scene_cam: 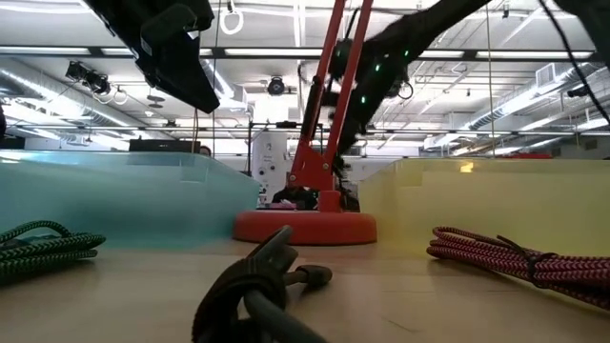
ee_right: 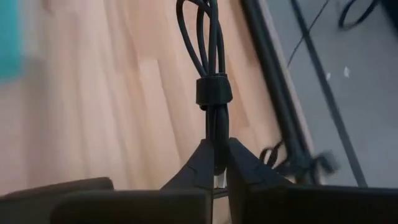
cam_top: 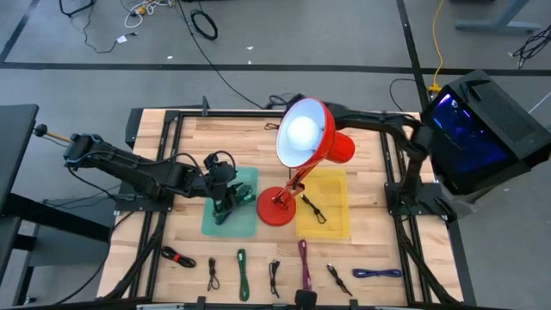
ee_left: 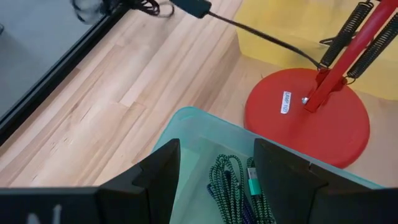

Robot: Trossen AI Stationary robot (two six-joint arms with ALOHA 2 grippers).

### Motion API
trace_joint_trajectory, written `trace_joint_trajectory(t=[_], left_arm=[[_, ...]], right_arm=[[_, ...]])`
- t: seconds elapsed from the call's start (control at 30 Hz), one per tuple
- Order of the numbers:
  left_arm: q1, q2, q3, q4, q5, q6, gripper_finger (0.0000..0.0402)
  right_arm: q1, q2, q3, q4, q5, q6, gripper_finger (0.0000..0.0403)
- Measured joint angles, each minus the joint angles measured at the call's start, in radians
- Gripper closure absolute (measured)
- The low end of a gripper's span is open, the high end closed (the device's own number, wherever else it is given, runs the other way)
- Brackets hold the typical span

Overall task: Pick & Place USB Port
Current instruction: Put the black charger cable into the yellow bin

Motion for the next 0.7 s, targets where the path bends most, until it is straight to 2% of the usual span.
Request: trace_joint_trajectory(t=[0.2,0.37,0.47,0.7], left_arm=[[0.0,0.0,0.0,0.0,-0.004,0.0,0.0191],[0.0,0.0,0.0,0.002,-0.005,-0.001,0.0191],[0.0,0.0,0.0,0.001,-0.004,-0.009,0.0191],[-0.001,0.0,0.0,-0.003,0.003,-0.019,0.0191]], right_arm=[[0.053,-0.134,0.0,-0.007,0.016,0.04,0.0393],[0.062,-0.185,0.001,0.088,0.03,0.101,0.0393],[0.064,-0.171,0.002,0.081,0.079,0.089,0.0393],[0.056,-0.033,0.001,0.126,0.058,0.095,0.0393]])
